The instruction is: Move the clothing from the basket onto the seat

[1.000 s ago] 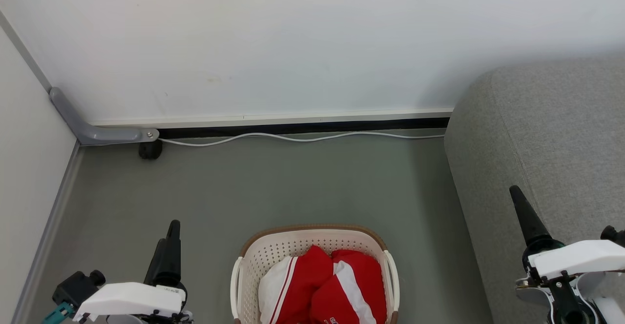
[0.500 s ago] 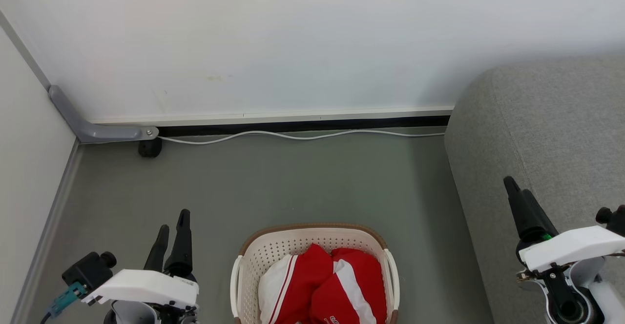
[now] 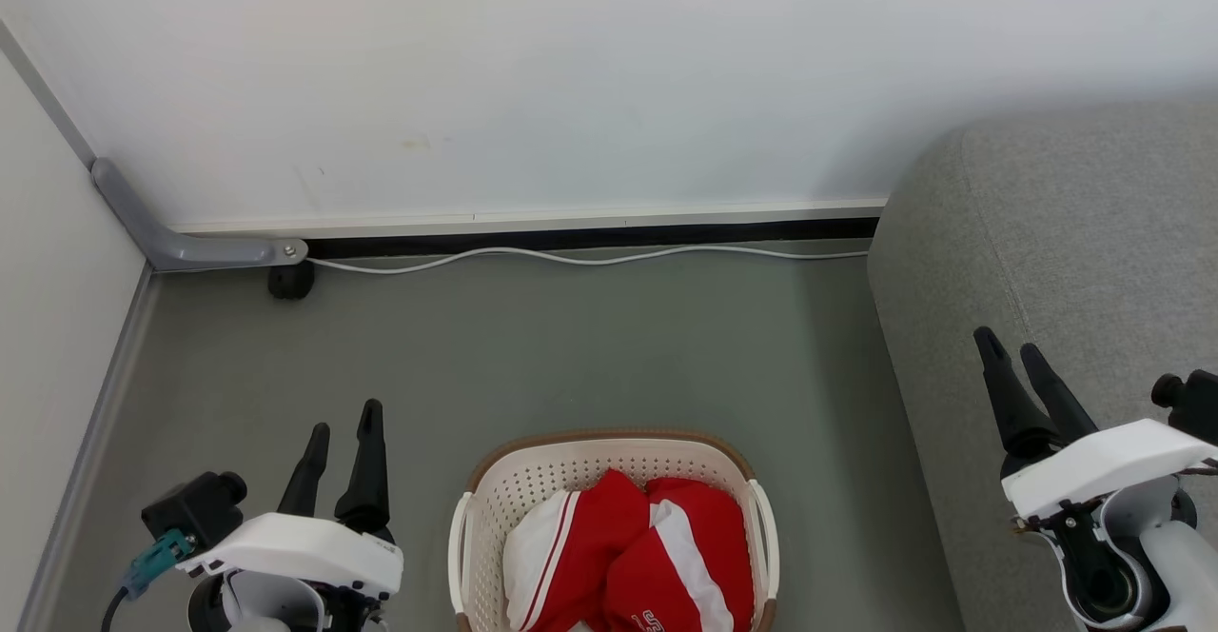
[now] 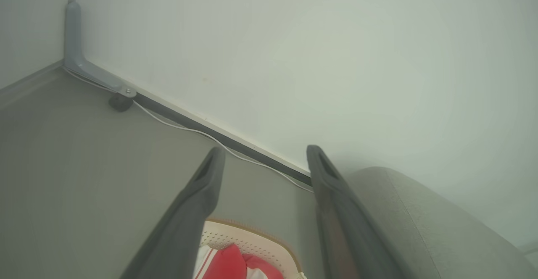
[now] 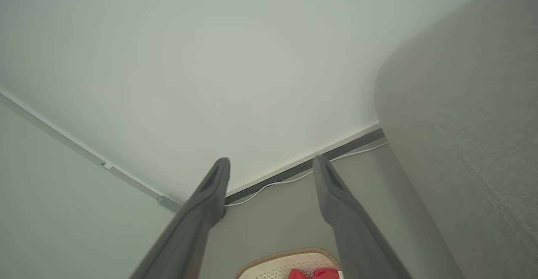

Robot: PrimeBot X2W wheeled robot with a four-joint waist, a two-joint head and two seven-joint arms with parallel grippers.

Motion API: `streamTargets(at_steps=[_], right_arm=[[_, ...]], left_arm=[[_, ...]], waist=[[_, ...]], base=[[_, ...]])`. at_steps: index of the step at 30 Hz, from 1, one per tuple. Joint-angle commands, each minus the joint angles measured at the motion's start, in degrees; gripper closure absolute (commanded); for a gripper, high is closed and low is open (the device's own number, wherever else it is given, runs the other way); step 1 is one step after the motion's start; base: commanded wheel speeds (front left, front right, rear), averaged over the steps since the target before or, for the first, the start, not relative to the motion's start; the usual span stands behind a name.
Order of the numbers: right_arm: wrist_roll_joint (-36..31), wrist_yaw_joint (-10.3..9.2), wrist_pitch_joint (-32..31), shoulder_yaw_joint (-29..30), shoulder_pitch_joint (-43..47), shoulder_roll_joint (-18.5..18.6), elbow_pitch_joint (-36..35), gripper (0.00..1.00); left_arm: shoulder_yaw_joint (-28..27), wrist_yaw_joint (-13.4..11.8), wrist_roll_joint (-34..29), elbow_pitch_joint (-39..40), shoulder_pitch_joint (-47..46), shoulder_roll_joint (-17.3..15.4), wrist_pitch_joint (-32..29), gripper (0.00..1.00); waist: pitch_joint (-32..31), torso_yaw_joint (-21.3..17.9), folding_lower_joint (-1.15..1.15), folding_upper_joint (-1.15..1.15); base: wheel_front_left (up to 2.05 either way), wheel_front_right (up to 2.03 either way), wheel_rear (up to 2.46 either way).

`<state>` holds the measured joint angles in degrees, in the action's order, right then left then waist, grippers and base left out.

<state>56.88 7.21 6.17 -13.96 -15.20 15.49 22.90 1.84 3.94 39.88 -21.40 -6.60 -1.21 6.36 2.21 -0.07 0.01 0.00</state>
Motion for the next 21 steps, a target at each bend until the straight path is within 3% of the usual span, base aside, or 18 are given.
streamTargets(at_steps=[1,21], right_arm=[[-1.51,0.18,1.12,-1.14,-2.95,1.82,-1.06,0.0],[-10.62,0.22,4.48,-6.53,-6.64,5.23,1.42,0.0]], left_arm=[[-0.68,-0.44,-2.31,1.13,-3.91,-0.9,0.91,0.0],[0.77,-1.78,-16.08,-1.12,-6.49,-1.23,4.28,0.0]], waist=[[0.12,0.01,0.0,0.0],[0.64,-0.11,0.0,0.0]], base=[[0.0,0.0,0.0],[0.0,0.0,0.0]])
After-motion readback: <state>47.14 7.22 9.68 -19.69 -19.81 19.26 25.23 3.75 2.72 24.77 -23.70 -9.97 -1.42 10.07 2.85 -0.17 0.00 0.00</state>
